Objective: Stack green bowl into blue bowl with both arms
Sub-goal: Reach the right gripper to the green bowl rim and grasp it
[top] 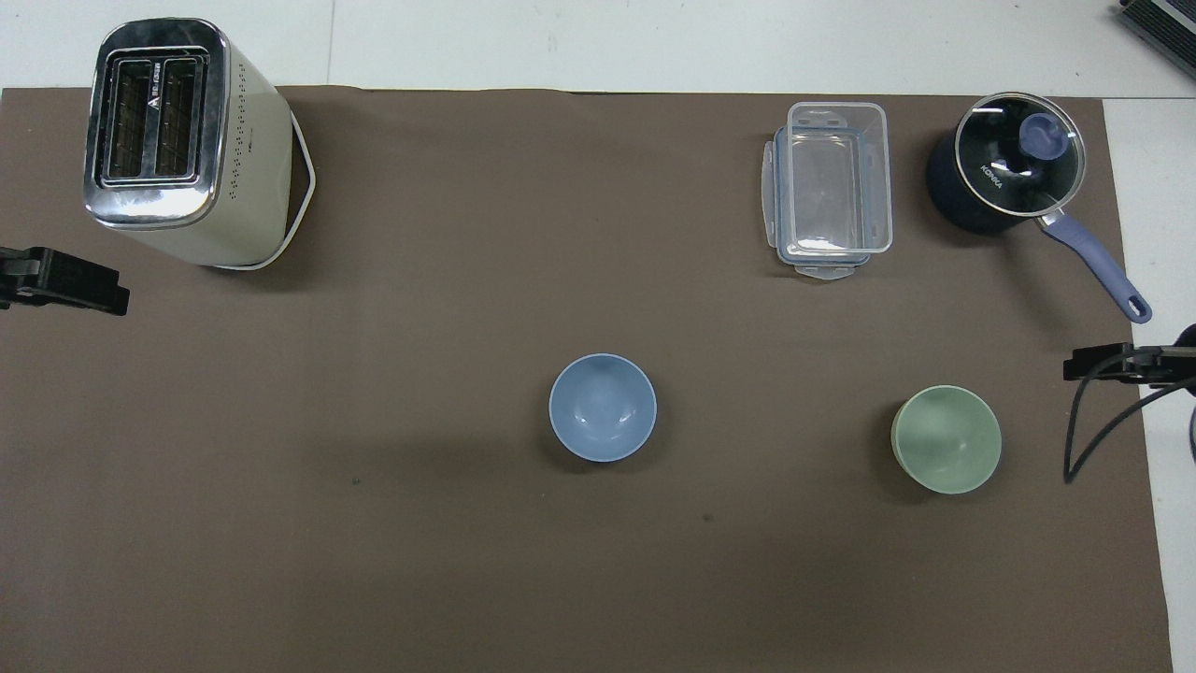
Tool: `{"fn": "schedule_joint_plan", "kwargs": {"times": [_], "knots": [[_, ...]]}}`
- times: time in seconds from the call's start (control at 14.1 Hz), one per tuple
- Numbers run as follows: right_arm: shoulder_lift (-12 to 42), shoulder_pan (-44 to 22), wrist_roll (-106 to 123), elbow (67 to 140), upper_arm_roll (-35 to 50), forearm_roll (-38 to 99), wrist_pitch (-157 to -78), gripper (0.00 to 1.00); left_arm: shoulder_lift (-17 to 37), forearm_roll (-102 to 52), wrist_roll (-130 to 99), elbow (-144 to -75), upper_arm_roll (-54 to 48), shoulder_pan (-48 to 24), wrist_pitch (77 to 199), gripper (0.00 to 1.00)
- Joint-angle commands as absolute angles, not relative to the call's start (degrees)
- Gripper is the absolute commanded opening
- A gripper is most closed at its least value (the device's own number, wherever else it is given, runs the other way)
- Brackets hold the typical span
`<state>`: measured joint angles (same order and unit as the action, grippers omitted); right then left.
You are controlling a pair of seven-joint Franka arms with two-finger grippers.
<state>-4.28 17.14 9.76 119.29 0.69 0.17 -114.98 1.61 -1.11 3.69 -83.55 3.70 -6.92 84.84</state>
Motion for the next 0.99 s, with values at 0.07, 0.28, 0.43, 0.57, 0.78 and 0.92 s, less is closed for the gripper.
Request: {"fn": "schedule_joint_plan", "kwargs": {"times": [0.07,0.28,0.43,0.57,0.78,0.92], "knots": [[-4.4,18.6,13.4,128.1,1.2,4.0,-122.7,1.00,0.4,-1.8,3.8,-84.7,3.2,-6.1,84.5,1.00],[-2.9,18.6,16.4,131.0,1.2,7.8,-124.6,1.00,0.4,-1.8,3.7,-84.7,3.2,-6.1,84.5,1.00],[-2.9,18.2,16.6,132.9,1.3,8.4,-125.1,1.00,0.4,-1.8,3.8,-84.7,3.2,-6.1,84.5,1.00],[-2.6,17.7,16.6,135.7,1.3,10.3,-128.5,1.00,0.4,-1.8,3.7,-84.7,3.2,-6.1,84.5,1.00],[-2.1,17.1,16.7,137.3,1.3,10.5,-130.9,1.00,0.4,-1.8,3.7,-84.7,3.2,-6.1,84.5,1.00],[-2.1,17.1,17.0,137.3,1.3,10.5,-130.9,1.00,0.4,-1.8,3.8,-84.7,3.2,-6.1,84.5,1.00]]}}
